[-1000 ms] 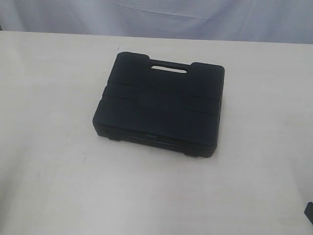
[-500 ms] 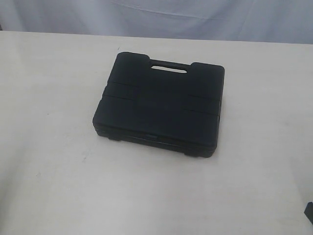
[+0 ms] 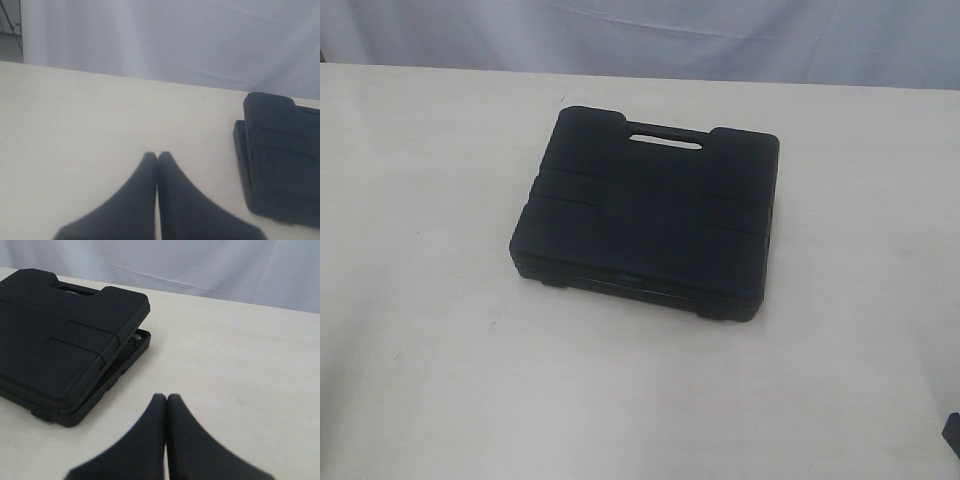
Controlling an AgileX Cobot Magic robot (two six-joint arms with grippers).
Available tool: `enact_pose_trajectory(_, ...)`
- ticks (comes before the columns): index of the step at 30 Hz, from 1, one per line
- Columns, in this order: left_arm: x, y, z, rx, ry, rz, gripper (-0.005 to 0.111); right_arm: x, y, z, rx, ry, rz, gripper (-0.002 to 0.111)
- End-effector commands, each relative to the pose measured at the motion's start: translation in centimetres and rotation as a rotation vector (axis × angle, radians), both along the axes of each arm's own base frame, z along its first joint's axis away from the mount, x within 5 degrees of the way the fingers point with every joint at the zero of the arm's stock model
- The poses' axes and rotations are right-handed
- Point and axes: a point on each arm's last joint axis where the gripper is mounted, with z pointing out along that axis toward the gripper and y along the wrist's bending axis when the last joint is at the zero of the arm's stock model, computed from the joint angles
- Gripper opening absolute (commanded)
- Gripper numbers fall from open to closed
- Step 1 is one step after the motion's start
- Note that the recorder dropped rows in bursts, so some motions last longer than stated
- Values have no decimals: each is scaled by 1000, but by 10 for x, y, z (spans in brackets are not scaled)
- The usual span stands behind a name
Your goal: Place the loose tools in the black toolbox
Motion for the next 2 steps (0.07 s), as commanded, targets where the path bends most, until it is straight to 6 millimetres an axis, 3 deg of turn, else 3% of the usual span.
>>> enact_pose_trajectory(1, 0, 0, 2, 5, -2, -5, 0, 0, -1, -1, -19, 0, -4, -1)
enact_pose_trajectory(2, 0, 0, 2, 5, -2, -5, 0, 0, -1, -1, -19, 0, -4, -1)
